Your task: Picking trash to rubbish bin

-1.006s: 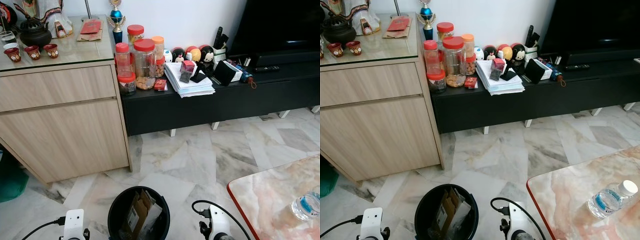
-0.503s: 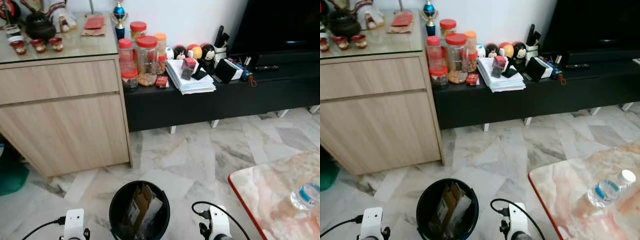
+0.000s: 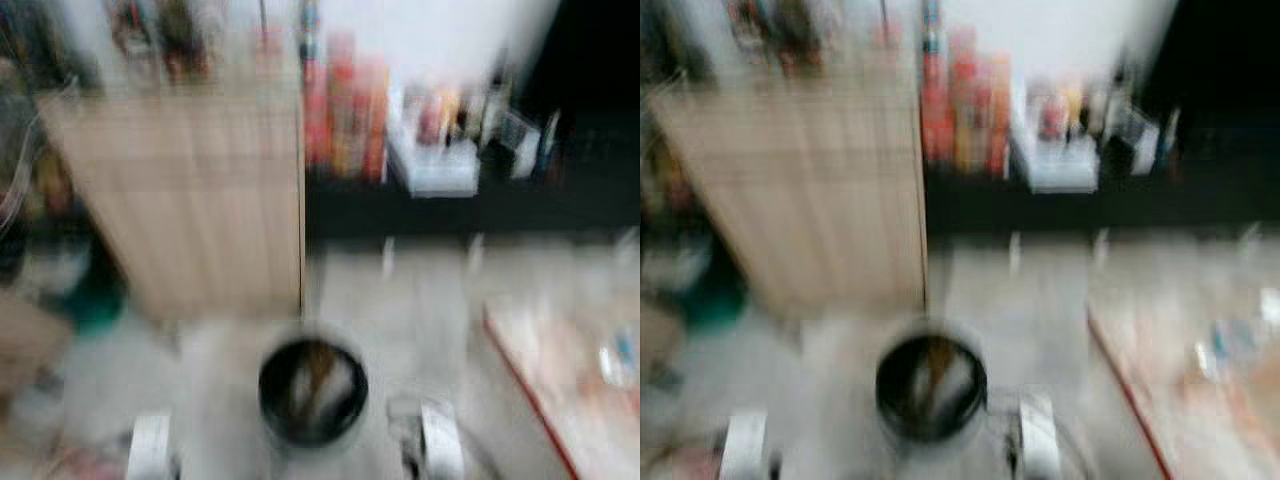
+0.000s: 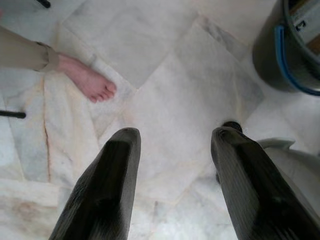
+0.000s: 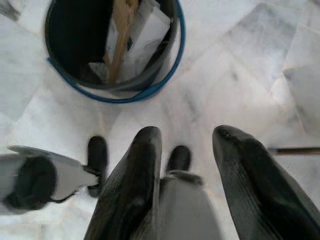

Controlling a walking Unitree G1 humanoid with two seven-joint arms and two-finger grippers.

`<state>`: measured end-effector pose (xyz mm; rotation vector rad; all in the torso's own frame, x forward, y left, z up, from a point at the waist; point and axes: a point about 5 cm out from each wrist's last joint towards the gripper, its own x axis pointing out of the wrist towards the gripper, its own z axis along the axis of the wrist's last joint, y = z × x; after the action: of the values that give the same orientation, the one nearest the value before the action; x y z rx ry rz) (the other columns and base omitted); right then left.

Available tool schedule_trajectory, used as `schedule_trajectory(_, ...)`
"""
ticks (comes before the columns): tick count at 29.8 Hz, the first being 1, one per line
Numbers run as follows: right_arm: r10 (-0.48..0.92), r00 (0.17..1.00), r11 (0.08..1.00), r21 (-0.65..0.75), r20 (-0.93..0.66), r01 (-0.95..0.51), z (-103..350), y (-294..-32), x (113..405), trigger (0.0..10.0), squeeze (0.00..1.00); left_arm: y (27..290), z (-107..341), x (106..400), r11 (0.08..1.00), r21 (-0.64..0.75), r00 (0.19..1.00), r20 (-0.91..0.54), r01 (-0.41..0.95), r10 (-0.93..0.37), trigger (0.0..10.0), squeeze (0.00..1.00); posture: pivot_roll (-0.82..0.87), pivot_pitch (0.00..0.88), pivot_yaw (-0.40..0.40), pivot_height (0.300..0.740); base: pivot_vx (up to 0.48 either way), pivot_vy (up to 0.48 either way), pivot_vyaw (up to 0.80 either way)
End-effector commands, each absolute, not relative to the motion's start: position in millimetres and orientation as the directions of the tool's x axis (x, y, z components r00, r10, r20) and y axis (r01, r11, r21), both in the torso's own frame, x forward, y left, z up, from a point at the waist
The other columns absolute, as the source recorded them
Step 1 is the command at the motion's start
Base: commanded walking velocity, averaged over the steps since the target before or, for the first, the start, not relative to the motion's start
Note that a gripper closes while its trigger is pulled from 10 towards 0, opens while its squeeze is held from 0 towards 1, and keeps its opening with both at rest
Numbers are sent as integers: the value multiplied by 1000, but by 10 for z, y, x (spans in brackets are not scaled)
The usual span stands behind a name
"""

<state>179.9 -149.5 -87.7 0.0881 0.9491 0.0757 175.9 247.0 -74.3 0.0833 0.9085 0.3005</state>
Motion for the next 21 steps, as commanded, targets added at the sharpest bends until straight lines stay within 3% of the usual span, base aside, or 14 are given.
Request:
schedule_trajectory(1,81,579,996,93,-811,-9,-875,-1577,1798,10000,0,2420,-749,1779,958,182,579,-766,-221,279,10000,0,40,28,-41,740,-259,0,0)
schedule_trajectory(12,81,581,995,95,-810,-7,-873,-1577,1802,10000,0,2409,-748,1787,958,181,580,-765,-224,280,10000,0,41,33,-42,740,-260,0,0)
schedule_trajectory(21,80,581,995,98,-810,0,-878,-1579,1791,10000,0,2423,-760,1752,956,189,574,-767,-226,287,10000,0,40,44,-42,740,0,0,0)
